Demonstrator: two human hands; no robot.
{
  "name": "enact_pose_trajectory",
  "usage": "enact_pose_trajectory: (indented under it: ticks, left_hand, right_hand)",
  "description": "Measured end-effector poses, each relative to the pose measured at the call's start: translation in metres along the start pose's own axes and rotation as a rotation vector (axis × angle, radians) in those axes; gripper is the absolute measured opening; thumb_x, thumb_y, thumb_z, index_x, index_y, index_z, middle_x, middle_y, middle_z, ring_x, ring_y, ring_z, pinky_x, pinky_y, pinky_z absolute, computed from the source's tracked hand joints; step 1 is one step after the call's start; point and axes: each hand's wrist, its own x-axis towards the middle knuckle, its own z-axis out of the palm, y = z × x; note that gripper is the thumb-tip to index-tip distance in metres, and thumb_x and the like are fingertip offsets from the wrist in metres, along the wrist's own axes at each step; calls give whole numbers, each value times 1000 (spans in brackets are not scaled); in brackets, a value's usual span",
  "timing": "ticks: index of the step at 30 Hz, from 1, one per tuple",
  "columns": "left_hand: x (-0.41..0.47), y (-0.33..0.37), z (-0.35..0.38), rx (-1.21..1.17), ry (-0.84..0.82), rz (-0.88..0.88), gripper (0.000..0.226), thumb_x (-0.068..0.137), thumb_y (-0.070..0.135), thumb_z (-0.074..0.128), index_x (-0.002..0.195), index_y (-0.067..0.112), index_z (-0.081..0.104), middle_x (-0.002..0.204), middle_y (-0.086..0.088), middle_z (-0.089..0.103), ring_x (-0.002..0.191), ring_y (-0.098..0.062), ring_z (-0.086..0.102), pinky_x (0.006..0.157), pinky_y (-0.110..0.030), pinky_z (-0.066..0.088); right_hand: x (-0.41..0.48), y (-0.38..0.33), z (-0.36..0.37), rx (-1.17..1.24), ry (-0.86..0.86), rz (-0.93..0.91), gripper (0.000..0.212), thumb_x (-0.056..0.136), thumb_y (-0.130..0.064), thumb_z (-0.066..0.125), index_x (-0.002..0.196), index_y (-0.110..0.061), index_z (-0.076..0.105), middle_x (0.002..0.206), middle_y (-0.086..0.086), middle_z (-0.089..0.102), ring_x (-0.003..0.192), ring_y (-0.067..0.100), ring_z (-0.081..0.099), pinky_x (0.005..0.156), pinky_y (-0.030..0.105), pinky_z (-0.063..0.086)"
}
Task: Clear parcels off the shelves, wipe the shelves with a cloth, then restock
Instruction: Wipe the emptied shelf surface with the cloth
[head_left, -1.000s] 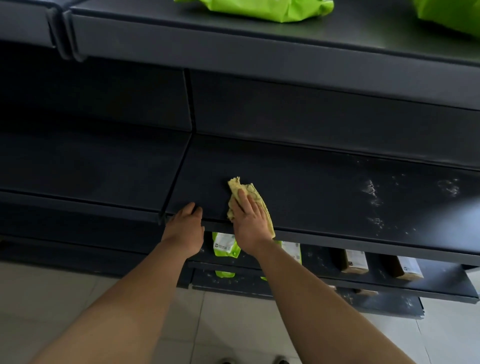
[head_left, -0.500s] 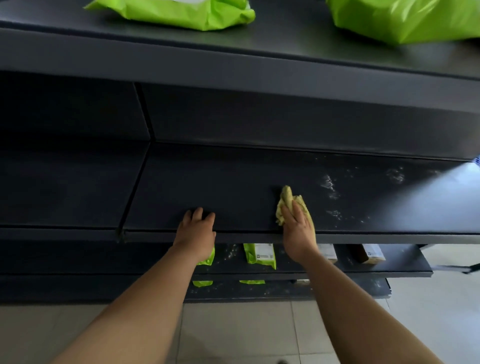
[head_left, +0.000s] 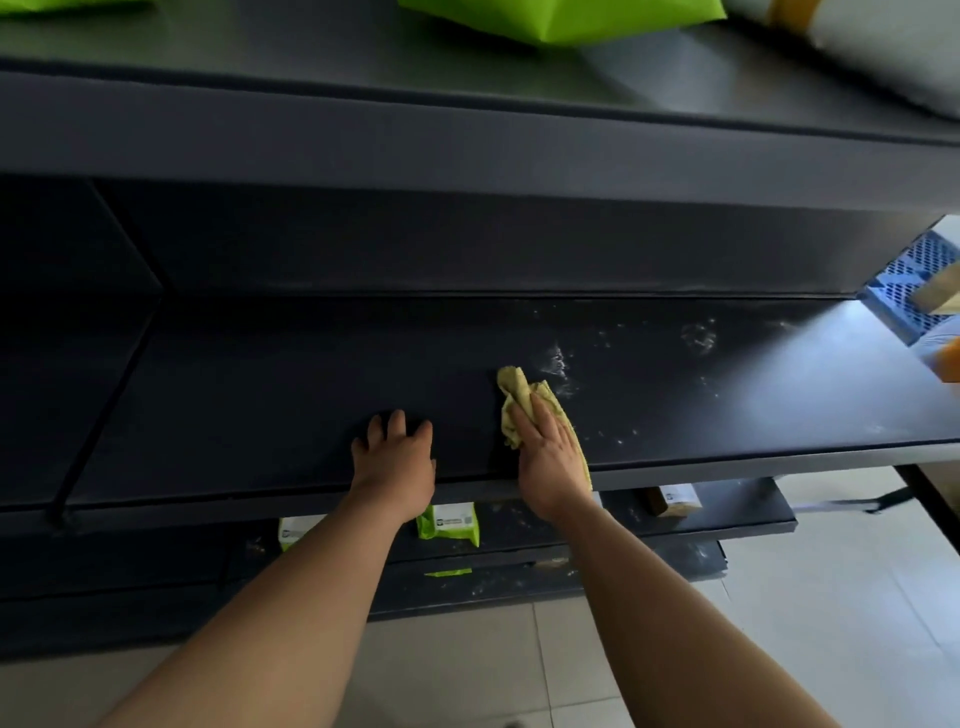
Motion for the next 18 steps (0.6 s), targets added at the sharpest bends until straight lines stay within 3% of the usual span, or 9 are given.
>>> enact_pose_trajectory:
  ticks: [6, 9, 13, 18]
  left_hand:
    - [17, 45, 5, -20, 23, -31, 55, 99, 35, 41, 149, 24, 22, 157, -12, 6, 144, -36, 4, 116, -53, 15]
    - [25, 58, 6, -33, 36, -49, 54, 99, 34, 42, 149, 24, 23, 157, -11, 8, 144, -36, 5, 117, -51, 15]
    - [35, 72, 5, -55, 49, -65, 54, 98, 34, 44, 148, 21, 26, 156, -10, 11, 143, -35, 8, 116, -49, 19]
    - [45, 78, 4, -59, 53, -92, 55, 98, 35, 44, 148, 20, 26, 156, -10, 11, 144, -35, 9, 115, -47, 20]
  right_hand:
    - [7, 82, -41, 10, 70, 170, 68, 88, -6, 44, 150, -30, 29, 161, -1, 7, 147, 23, 8, 120, 37, 14]
    - [13, 104, -60, 172, 144, 294, 77, 78, 9, 44, 144, -31, 42, 157, -3, 22, 142, 24, 26, 115, 40, 28]
    - [20, 85, -55, 211, 110, 16, 76, 73, 9, 46, 138, -30, 49, 144, -4, 43, 128, 26, 40, 109, 42, 32]
    - [54, 53, -32, 4, -119, -253, 71, 83, -8, 49, 147, -35, 33, 159, -7, 16, 143, 25, 16, 118, 43, 12]
